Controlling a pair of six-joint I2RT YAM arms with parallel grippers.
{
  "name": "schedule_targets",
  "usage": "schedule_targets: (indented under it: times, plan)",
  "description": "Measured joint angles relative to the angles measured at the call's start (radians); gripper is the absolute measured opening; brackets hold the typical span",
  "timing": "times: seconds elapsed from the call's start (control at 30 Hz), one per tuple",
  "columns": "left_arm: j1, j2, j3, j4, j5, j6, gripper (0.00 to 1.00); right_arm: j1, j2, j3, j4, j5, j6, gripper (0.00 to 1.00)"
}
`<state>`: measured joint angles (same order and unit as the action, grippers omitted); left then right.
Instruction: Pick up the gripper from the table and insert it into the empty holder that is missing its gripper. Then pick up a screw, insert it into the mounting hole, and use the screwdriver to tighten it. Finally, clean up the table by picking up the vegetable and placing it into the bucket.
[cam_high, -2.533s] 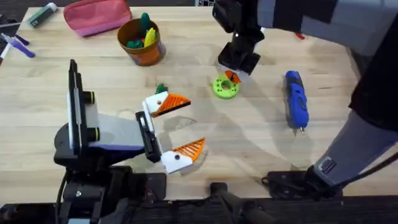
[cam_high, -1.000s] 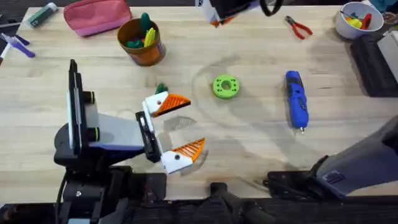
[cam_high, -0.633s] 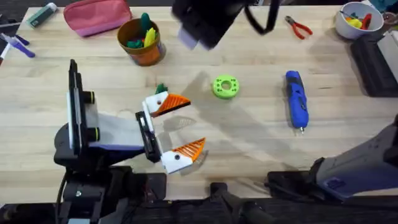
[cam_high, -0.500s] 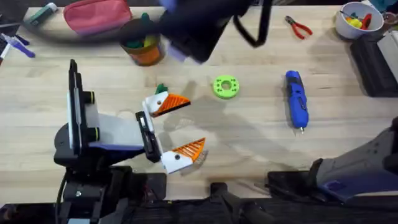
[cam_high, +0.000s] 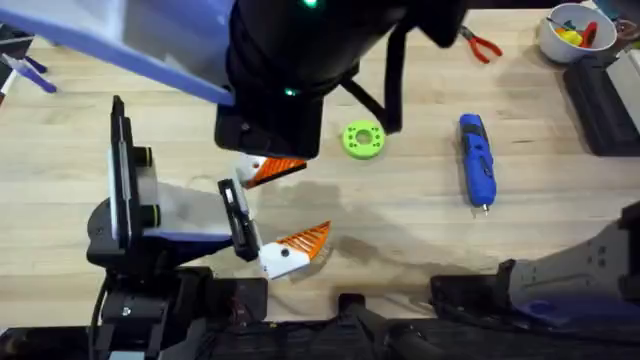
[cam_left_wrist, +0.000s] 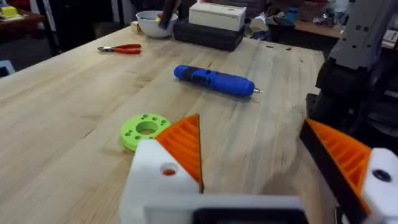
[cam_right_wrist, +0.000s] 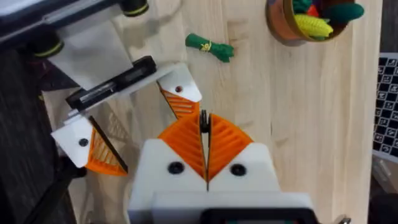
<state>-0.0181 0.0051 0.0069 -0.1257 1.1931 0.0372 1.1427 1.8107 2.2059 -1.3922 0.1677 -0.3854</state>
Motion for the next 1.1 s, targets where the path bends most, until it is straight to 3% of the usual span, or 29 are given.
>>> schedule_targets:
  times: [1.1]
  plan:
    - [0.000, 0.000, 0.000, 0.000, 0.000, 0.000, 0.985, 0.000, 0.111, 0.000, -0.067, -0.114, -0.235, 0.006]
